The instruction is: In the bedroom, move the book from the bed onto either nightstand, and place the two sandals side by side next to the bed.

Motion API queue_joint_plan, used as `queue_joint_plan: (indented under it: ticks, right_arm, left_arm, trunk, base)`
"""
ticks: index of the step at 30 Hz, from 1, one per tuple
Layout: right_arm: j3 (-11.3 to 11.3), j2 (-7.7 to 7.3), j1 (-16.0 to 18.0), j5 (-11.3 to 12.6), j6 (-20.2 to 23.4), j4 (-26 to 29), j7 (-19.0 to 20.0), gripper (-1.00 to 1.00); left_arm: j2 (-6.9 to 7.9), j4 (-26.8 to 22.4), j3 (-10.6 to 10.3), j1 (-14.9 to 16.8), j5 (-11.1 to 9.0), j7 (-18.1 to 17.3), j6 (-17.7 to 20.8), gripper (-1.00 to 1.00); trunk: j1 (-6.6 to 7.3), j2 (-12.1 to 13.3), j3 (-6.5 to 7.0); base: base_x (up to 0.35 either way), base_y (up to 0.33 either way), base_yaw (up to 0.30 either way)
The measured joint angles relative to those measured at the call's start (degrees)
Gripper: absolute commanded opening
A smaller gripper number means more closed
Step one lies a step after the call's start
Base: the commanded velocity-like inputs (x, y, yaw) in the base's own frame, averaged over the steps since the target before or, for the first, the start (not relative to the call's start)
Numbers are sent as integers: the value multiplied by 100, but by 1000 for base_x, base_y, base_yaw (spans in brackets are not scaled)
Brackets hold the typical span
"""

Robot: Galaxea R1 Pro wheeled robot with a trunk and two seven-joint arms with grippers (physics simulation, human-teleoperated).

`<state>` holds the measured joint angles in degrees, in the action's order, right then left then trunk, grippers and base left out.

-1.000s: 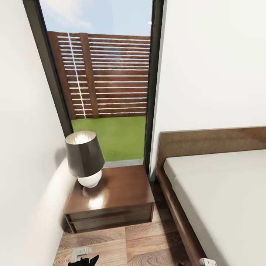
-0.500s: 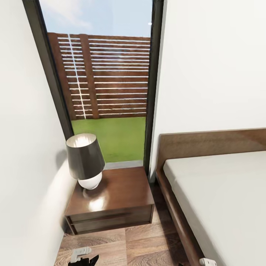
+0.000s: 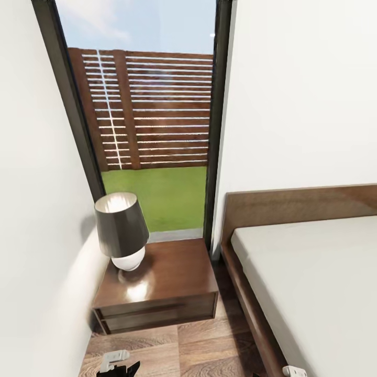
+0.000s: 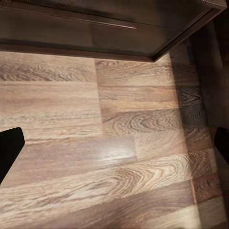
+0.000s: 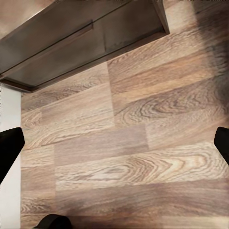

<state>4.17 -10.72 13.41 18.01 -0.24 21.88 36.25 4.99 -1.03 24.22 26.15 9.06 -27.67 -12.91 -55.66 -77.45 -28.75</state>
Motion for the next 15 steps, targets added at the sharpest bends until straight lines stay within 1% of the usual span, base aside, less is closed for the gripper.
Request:
queue_joint_plan:
  ticks: [10, 15]
  right_arm:
    - [0, -1, 0, 3, 0, 5, 8, 100]
    - [0, -1, 1, 2, 0, 6, 9, 100]
  left_arm:
    - [0, 0, 0, 0, 0, 0, 0, 100]
    - [0, -1, 0, -1, 0, -1, -1, 100]
  trunk:
    - [220, 401, 187]
    - [330, 602, 278]
  base:
    - [0, 0, 6]
    - [0, 0, 125]
